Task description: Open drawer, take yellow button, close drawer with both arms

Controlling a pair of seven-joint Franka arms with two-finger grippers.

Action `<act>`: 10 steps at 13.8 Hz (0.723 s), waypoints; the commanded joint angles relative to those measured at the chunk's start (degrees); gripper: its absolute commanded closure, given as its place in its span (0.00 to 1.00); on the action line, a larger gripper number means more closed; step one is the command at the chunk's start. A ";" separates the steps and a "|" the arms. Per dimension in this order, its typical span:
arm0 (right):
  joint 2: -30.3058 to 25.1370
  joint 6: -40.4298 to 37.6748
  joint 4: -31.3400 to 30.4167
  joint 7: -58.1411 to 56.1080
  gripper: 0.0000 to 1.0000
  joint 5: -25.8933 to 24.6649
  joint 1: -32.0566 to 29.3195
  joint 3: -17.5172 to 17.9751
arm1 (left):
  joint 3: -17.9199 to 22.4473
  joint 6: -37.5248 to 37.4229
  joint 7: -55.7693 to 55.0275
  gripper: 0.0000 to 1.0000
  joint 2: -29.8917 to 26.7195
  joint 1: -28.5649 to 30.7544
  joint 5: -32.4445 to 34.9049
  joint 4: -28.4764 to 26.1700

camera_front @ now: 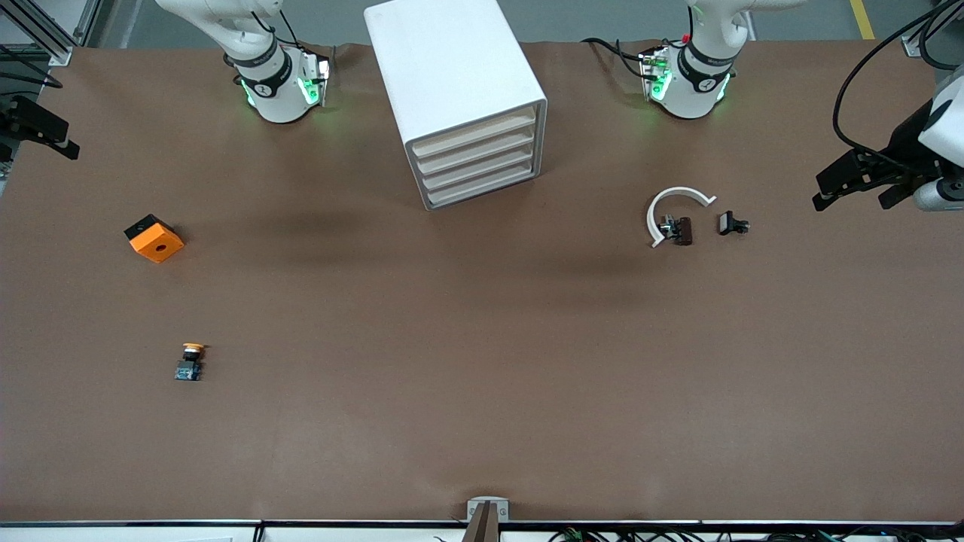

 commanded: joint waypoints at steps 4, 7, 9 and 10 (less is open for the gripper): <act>-1.94 -0.02 -1.97 0.46 0.00 0.50 0.04 -0.36 | 0.32 -1.03 0.77 0.00 0.24 -0.23 1.12 0.97; -2.03 -0.73 -1.71 0.46 0.00 0.50 0.12 -0.27 | 0.32 -1.11 0.68 0.00 0.24 -0.32 1.12 0.97; -2.03 -0.47 -1.71 0.38 0.00 0.50 0.04 -0.36 | 0.32 -1.11 0.50 0.00 0.24 -0.23 1.12 0.88; -2.03 -0.20 -1.62 0.46 0.00 0.50 0.12 -0.28 | 0.32 -1.11 0.50 0.00 0.24 -0.23 1.12 0.88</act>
